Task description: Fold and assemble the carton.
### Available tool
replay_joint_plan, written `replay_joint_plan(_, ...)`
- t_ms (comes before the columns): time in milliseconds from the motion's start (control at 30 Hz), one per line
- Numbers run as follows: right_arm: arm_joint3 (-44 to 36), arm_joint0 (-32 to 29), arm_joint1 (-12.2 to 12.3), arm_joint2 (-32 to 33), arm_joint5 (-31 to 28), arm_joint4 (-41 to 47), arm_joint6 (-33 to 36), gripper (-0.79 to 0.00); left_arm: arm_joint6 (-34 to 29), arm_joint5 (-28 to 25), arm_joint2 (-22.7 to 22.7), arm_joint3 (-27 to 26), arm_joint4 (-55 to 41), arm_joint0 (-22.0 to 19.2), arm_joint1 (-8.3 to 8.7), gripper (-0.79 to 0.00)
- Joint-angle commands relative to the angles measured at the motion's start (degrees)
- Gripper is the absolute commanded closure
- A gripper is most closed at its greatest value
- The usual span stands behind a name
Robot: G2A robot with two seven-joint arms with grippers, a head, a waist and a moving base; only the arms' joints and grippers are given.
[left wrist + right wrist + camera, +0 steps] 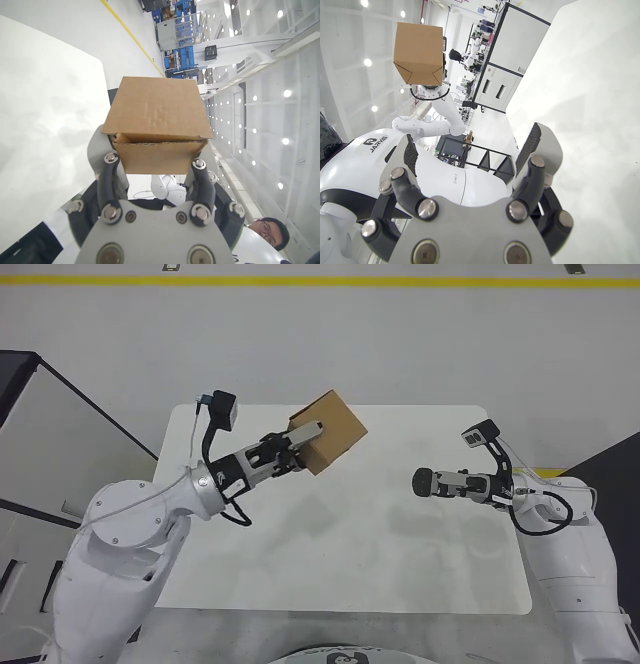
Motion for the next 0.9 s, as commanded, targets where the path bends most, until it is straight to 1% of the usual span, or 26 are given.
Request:
replay_joint_plan(0, 0.0, 0.0, 0.0, 0.0, 0.0, 0.0, 0.0, -0.785, -0.2, 2.1, 1.1, -0.4, 5.5, -0.2, 0.26, 0.000)
replay_joint_plan(67, 0.0, 0.0, 0.0, 0.0, 0.0, 0.0, 0.0, -0.785, -0.8, 5.0, 2.5, -1.5, 12.1, -1.0, 0.68, 0.000)
replay_joint_plan(233, 0.0, 0.0, 0.0, 0.0, 0.0, 0.0, 0.0, -0.785, -2.2, 12.6, 5.7, -2.2, 18.0, -2.5, 1.02, 0.000)
replay_joint_plan(333, 0.0, 0.0, 0.0, 0.0, 0.0, 0.0, 0.0, -0.785, -1.9, 13.9, 6.6, -2.6, 19.0, -3.3, 1.01, 0.000)
replay_joint_plan(467, 0.0, 0.0, 0.0, 0.0, 0.0, 0.0, 0.0, -0.785, -1.4, 14.5, 6.5, -3.1, 19.8, -3.6, 1.09, 0.000)
replay_joint_plan(567, 0.0, 0.0, 0.0, 0.0, 0.0, 0.0, 0.0, -0.785, -1.6, 13.3, 6.1, -3.7, 21.1, -3.8, 1.27, 0.000)
replay_joint_plan(633, 0.0, 0.0, 0.0, 0.0, 0.0, 0.0, 0.0, -0.785, -2.2, 11.2, 6.0, -4.0, 21.9, -4.0, 1.41, 0.000)
replay_joint_plan(767, 0.0, 0.0, 0.0, 0.0, 0.0, 0.0, 0.0, -0.785, -4.4, 3.2, 5.9, -3.7, 23.6, -4.3, 1.77, 0.000)
replay_joint_plan(867, 0.0, 0.0, 0.0, 0.0, 0.0, 0.0, 0.0, -0.785, -6.6, -2.5, 6.2, -3.0, 28.2, -4.6, 2.23, 0.000)
